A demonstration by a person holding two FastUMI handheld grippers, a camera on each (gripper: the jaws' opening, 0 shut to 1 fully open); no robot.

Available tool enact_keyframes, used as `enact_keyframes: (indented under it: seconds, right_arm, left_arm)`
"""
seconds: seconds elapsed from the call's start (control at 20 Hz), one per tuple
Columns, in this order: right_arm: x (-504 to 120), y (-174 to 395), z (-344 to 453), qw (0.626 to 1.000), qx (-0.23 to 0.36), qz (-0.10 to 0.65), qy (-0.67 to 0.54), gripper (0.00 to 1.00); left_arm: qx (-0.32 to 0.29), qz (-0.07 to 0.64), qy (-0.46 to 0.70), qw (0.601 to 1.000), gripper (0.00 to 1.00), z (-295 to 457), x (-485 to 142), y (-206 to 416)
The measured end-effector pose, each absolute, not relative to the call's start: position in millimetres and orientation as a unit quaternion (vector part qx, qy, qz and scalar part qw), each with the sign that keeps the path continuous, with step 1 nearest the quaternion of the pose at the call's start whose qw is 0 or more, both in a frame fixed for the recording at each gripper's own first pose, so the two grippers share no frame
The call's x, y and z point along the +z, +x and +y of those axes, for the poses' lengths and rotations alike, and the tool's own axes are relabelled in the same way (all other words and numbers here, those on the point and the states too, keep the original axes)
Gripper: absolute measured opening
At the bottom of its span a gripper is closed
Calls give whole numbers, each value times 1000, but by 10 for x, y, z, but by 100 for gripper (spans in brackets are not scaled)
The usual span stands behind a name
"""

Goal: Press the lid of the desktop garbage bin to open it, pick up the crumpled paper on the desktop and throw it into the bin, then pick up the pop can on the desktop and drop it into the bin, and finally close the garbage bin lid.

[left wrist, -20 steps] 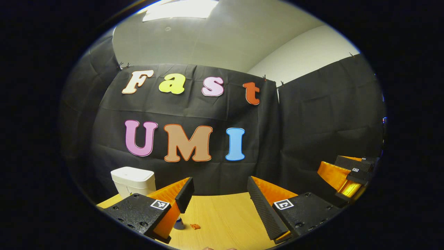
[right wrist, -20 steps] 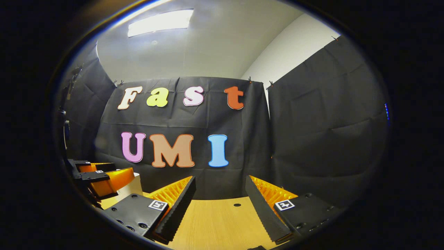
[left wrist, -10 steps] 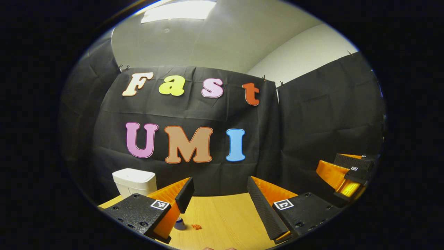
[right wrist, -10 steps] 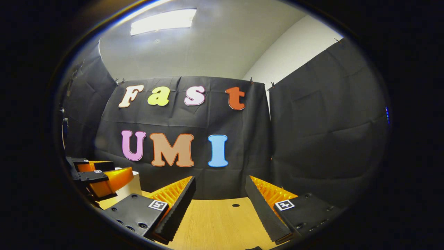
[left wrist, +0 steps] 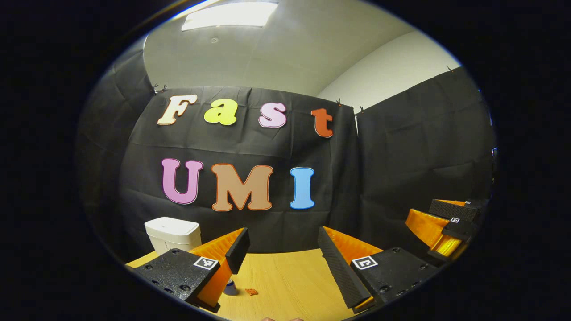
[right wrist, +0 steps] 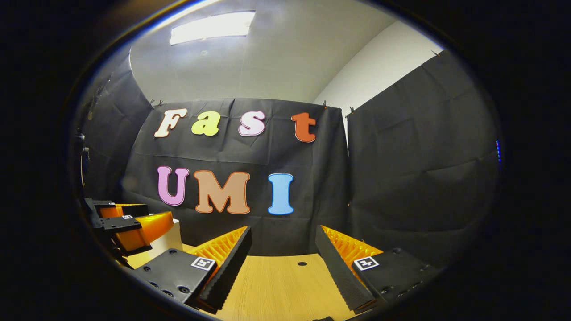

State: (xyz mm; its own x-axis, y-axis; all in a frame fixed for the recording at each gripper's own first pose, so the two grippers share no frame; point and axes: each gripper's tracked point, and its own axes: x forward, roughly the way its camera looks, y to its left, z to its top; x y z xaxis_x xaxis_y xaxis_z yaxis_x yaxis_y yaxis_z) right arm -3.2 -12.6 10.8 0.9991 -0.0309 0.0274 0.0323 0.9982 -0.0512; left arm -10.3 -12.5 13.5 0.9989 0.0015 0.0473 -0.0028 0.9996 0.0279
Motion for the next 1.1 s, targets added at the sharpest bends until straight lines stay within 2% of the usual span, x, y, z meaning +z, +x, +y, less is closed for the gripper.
enact_keyframes:
  seconds: [1.1]
  right_arm:
    - [38,-65,2,1000,13,-8,-17,96]
  left_arm:
    - [31,-14,7,999,93,-20,110,-290]
